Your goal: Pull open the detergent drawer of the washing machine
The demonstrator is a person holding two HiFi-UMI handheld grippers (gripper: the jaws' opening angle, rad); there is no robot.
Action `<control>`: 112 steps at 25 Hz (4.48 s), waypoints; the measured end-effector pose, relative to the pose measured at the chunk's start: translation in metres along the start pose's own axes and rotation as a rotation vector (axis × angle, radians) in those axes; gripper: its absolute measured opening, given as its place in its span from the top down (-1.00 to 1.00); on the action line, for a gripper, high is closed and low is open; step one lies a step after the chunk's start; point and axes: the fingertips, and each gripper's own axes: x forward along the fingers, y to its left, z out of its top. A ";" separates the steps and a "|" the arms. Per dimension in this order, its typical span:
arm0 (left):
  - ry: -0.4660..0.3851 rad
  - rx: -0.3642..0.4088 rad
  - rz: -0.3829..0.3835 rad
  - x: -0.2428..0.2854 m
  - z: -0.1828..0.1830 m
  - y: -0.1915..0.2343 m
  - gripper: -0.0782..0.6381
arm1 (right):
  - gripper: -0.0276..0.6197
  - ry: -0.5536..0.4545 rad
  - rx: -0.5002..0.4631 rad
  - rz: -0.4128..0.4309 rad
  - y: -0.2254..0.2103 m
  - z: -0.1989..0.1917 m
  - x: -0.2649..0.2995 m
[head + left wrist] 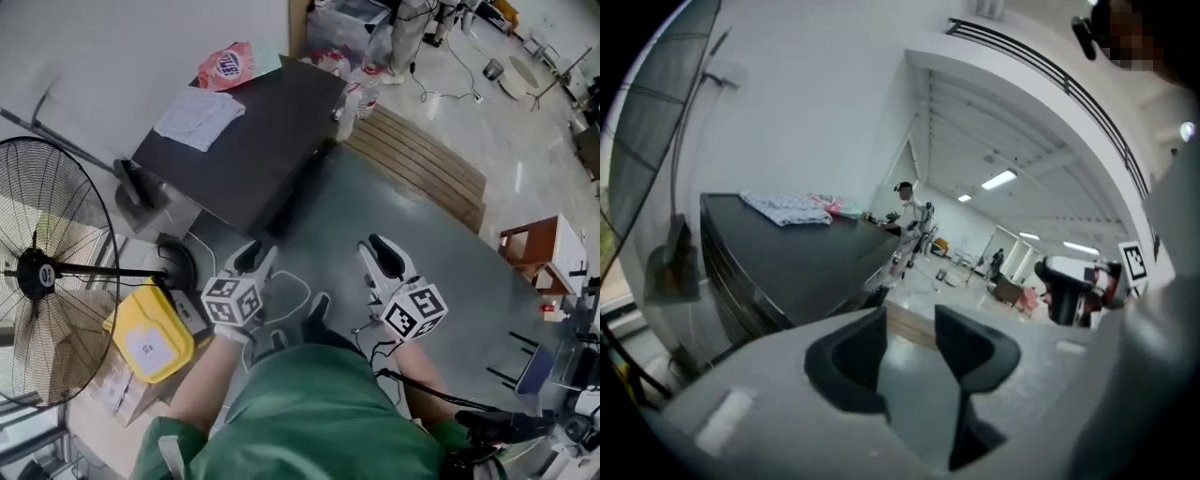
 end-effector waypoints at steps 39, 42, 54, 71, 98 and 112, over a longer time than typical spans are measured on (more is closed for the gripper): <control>0.087 0.293 -0.024 0.019 0.079 0.062 0.28 | 0.16 0.448 0.387 0.485 -0.007 -0.199 0.212; 0.101 0.287 -0.008 0.016 0.077 0.074 0.28 | 0.14 0.486 0.404 0.546 -0.001 -0.210 0.230; 0.138 0.264 0.030 0.006 0.068 0.101 0.28 | 0.09 0.589 0.409 0.646 0.009 -0.239 0.259; 0.205 0.269 0.099 -0.018 0.046 0.108 0.28 | -0.09 0.578 0.463 0.857 0.021 -0.236 0.269; 0.219 0.287 0.068 -0.024 0.018 0.058 0.29 | 0.03 0.324 0.672 0.750 -0.006 -0.225 0.211; 0.223 0.280 0.041 -0.025 0.005 0.032 0.30 | 0.04 0.278 0.717 0.703 -0.028 -0.223 0.158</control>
